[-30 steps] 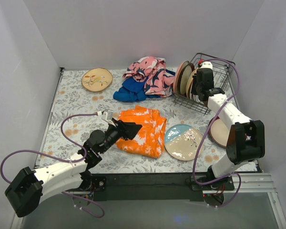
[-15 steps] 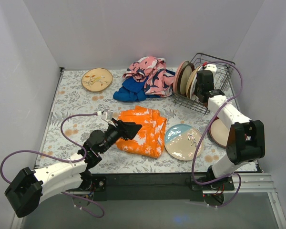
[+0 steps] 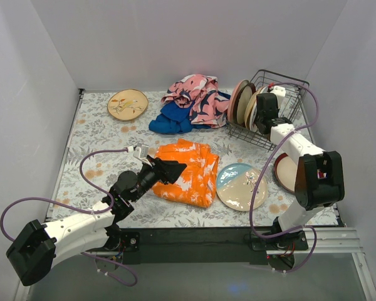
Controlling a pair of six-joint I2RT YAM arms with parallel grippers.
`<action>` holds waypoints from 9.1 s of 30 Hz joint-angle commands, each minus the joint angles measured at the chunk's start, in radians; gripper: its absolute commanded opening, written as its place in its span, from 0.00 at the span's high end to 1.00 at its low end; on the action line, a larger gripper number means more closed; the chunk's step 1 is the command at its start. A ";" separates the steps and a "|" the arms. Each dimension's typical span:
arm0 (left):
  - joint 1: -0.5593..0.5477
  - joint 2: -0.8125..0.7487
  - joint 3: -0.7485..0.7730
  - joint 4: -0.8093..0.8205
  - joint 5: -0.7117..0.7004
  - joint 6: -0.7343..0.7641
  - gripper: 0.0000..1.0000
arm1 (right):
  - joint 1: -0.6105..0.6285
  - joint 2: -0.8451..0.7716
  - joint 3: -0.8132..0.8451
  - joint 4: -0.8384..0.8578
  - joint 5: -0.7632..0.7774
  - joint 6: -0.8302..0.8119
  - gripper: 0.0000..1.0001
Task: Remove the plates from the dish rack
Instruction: Unload the plate from the dish rack, then place the plate at the center of the board, then unload the plate from the dish rack.
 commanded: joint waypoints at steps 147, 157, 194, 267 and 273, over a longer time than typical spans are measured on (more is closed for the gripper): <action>0.681 0.309 0.508 -0.543 0.958 -0.255 1.00 | 1.068 -0.203 -0.497 1.185 0.226 -1.766 0.79; 0.849 0.346 0.577 -0.539 0.944 -0.367 1.00 | 1.096 -0.296 -0.589 0.991 0.179 -1.429 0.20; 1.291 0.535 0.358 -0.321 0.387 -0.359 1.00 | 1.125 -0.934 -0.592 0.330 0.177 -0.349 0.09; 0.104 0.222 0.197 -0.236 -0.015 -0.031 0.27 | -0.064 -0.271 -0.009 -0.032 -0.386 -0.194 0.51; 0.098 0.173 0.181 -0.241 -0.016 -0.042 0.28 | -0.116 -0.128 0.065 -0.032 -0.521 -0.233 0.51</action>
